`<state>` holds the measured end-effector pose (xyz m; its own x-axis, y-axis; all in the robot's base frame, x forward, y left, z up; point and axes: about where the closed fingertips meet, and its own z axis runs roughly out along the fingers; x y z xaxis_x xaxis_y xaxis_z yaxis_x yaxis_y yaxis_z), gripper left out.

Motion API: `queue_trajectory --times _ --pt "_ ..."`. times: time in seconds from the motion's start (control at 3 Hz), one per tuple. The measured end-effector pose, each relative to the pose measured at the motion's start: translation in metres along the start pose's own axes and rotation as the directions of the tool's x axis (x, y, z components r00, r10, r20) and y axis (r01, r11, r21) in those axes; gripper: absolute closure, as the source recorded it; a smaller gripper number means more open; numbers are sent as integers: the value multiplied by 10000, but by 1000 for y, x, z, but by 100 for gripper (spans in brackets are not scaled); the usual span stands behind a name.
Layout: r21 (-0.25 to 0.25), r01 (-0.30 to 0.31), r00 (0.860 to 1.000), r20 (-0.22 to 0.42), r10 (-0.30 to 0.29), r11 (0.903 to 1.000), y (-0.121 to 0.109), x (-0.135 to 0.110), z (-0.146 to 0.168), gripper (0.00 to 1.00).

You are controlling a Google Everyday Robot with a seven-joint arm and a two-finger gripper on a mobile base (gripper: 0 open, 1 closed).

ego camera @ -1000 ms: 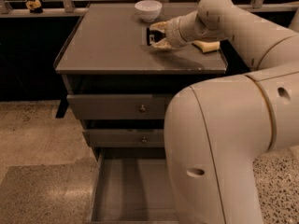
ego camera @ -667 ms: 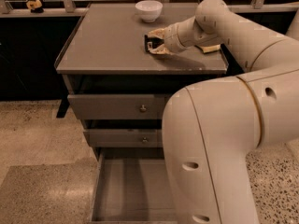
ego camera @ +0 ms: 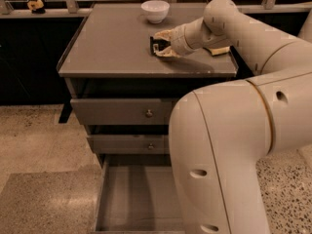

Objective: Pick rxbar chocolate from bottom drawer and place on counter

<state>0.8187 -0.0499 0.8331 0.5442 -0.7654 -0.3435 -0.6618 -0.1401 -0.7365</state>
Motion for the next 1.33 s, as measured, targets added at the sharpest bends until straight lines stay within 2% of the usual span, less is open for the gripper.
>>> queue_trajectory --times 0.67,1.0,1.33 --pt "-1 0 10000 1 0 10000 0 0 0 12" --pt "-1 0 10000 1 0 10000 0 0 0 0" --pt "-1 0 10000 1 0 10000 0 0 0 0"
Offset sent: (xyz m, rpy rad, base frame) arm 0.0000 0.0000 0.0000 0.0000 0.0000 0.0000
